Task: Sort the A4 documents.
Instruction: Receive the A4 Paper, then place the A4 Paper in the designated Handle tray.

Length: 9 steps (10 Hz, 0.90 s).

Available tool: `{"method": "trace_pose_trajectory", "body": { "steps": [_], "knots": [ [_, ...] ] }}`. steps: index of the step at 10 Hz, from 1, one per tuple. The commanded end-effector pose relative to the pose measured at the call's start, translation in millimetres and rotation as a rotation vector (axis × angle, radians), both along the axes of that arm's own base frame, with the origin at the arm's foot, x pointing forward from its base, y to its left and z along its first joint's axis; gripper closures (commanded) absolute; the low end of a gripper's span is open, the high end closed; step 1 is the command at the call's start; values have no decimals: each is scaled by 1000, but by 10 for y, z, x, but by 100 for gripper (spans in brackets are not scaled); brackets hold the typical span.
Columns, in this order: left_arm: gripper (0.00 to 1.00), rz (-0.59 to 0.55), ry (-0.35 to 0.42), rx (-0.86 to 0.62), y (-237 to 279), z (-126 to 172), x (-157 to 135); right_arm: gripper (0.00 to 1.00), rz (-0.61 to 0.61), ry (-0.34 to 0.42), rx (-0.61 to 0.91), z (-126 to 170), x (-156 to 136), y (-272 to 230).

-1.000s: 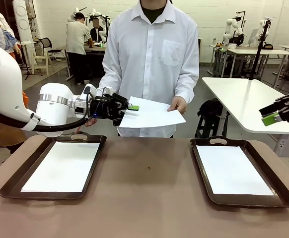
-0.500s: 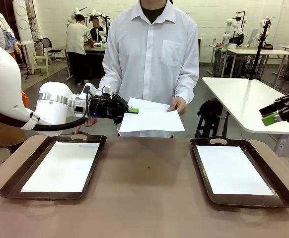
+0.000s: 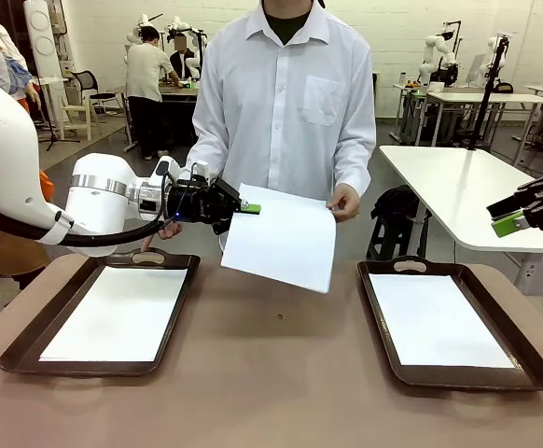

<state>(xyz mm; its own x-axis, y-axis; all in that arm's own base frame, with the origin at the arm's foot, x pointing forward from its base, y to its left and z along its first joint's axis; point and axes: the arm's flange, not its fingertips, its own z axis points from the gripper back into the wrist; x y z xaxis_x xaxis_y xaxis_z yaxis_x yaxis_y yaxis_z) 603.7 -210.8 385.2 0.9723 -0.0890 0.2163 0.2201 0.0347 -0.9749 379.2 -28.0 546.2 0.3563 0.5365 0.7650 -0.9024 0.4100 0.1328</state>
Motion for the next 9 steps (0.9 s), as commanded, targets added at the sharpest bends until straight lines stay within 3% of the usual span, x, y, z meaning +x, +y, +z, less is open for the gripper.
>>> {"method": "trace_pose_trajectory", "body": {
  "steps": [1,9],
  "knots": [
    [100,1,1,-2,4,-6,3,0,-1,5,-4,-17,3,3],
    [100,1,1,-2,4,-6,3,0,-1,5,-4,-17,3,3]
  ]
}}
